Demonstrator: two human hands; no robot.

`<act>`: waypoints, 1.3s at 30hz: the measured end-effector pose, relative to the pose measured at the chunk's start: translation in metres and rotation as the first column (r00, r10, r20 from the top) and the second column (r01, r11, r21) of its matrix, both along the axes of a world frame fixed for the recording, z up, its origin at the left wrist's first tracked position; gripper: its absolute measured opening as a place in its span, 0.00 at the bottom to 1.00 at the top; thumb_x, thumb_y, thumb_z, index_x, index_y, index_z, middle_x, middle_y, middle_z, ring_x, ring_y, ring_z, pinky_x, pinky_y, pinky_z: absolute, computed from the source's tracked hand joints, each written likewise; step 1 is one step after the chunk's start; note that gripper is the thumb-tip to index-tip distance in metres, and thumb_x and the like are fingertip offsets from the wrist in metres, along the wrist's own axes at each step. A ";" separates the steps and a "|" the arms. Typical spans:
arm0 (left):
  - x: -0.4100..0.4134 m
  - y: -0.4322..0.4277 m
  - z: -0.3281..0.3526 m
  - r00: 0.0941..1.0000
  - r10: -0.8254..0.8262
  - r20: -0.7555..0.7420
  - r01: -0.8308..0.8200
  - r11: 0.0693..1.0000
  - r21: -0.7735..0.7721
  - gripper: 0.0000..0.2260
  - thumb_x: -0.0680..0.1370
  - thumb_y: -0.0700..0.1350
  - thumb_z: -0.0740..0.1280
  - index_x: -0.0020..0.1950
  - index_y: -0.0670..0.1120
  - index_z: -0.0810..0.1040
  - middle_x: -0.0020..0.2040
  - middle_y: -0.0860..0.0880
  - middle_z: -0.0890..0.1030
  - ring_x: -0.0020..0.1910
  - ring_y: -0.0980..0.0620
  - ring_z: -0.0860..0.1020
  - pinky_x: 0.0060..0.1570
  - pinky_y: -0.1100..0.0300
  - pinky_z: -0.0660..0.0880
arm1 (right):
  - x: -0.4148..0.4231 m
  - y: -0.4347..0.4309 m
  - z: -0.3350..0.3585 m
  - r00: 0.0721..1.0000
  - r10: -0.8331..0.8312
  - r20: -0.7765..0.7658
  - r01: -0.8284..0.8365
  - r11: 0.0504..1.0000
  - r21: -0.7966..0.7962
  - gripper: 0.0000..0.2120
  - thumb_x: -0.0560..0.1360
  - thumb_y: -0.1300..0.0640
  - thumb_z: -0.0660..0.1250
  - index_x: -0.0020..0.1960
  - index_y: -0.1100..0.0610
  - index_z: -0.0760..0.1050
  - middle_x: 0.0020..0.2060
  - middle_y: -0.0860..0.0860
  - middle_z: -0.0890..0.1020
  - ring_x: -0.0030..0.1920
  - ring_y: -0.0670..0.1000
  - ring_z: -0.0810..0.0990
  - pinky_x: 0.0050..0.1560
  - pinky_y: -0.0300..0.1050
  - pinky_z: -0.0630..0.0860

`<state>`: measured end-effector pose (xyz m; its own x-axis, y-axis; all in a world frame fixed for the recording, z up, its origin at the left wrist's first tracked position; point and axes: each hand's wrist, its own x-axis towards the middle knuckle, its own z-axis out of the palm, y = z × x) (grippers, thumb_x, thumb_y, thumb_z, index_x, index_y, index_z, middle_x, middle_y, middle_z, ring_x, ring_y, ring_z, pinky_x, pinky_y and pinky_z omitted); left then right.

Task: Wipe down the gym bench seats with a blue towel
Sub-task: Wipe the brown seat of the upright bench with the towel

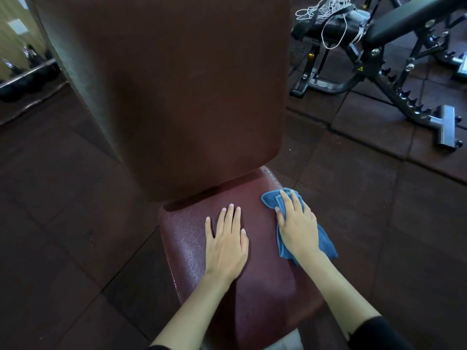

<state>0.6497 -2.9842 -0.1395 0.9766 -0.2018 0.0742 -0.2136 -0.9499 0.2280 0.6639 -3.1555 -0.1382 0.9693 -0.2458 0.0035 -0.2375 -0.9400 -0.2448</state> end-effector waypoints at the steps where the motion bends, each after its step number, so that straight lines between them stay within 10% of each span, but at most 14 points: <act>1: 0.008 -0.003 -0.001 1.000 0.002 0.000 -0.002 1.000 0.002 0.24 0.76 0.49 0.52 0.69 0.46 0.71 0.69 0.48 0.73 0.68 0.50 0.71 0.66 0.43 0.64 | 0.012 0.001 0.000 1.000 0.009 0.003 -0.009 1.000 0.007 0.23 0.80 0.50 0.56 0.74 0.53 0.61 0.72 0.54 0.66 0.68 0.60 0.69 0.64 0.55 0.68; 16: 0.026 -0.004 -0.005 1.000 0.009 0.000 -0.009 1.000 -0.004 0.24 0.76 0.50 0.51 0.69 0.45 0.71 0.69 0.48 0.72 0.68 0.49 0.71 0.65 0.41 0.64 | 0.063 0.001 0.007 0.988 0.124 -0.090 -0.117 0.990 0.077 0.24 0.81 0.47 0.50 0.76 0.50 0.54 0.76 0.50 0.58 0.68 0.60 0.67 0.64 0.54 0.67; 25: -0.023 0.025 -0.003 0.999 0.044 0.015 -0.044 0.998 -0.035 0.22 0.77 0.47 0.52 0.69 0.45 0.72 0.69 0.48 0.73 0.68 0.50 0.70 0.67 0.43 0.64 | -0.043 0.025 0.000 0.999 0.036 0.025 -0.033 0.995 -0.098 0.27 0.71 0.55 0.72 0.68 0.55 0.70 0.67 0.58 0.73 0.62 0.64 0.74 0.55 0.59 0.76; 30: -0.060 0.049 -0.010 0.986 0.162 -0.027 -0.164 0.984 -0.071 0.23 0.78 0.47 0.51 0.71 0.45 0.69 0.71 0.49 0.70 0.71 0.51 0.66 0.70 0.47 0.55 | -0.083 0.074 0.003 0.988 0.111 0.111 -0.101 0.990 -0.098 0.23 0.73 0.50 0.55 0.66 0.54 0.71 0.65 0.55 0.75 0.62 0.62 0.74 0.52 0.56 0.76; 39: -0.087 0.076 -0.009 0.981 0.168 -0.100 -0.178 0.979 -0.102 0.23 0.78 0.46 0.49 0.73 0.43 0.65 0.73 0.47 0.67 0.73 0.49 0.64 0.69 0.43 0.59 | -0.128 0.076 0.004 0.978 0.205 0.048 -0.193 0.965 -0.180 0.23 0.74 0.44 0.54 0.68 0.45 0.69 0.69 0.50 0.72 0.68 0.61 0.67 0.61 0.57 0.67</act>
<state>0.5630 -2.9085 -0.1484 0.9997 -0.0247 -0.0035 -0.0220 -0.9389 0.3435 0.5358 -3.0795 -0.1346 0.9948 -0.0382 0.0944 -0.0304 -0.9961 -0.0825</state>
